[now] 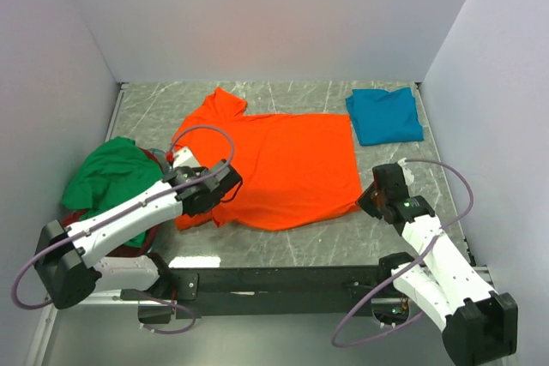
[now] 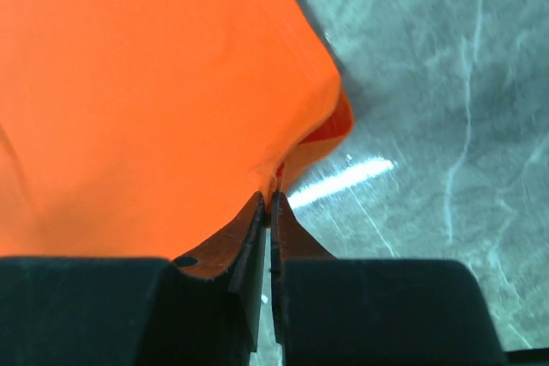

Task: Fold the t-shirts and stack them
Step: Fold the tshirt

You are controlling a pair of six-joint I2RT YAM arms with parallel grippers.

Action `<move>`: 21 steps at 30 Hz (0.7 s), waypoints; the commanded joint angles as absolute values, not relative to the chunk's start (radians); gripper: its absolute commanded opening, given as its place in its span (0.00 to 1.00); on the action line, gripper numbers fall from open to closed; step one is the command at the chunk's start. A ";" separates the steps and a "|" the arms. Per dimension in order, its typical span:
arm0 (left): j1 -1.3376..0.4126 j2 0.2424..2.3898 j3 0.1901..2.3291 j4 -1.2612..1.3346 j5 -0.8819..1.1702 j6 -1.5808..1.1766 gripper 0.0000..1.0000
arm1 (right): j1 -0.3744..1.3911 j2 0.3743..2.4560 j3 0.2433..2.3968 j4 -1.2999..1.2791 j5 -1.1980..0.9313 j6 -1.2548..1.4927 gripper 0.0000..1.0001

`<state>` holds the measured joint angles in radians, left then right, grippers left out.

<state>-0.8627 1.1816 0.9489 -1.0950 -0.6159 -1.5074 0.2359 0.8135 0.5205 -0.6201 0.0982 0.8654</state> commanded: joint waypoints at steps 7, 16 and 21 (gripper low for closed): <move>-0.755 1.338 1.094 -1.005 -0.718 -1.310 0.01 | 0.236 0.903 0.647 -0.534 0.170 0.782 0.09; -0.704 1.422 1.172 -0.902 -0.756 -1.177 0.01 | 0.229 1.011 0.742 -0.520 0.193 0.736 0.09; -0.670 1.459 1.181 -0.787 -0.747 -1.008 0.01 | 0.207 1.046 0.775 -0.522 0.187 0.707 0.08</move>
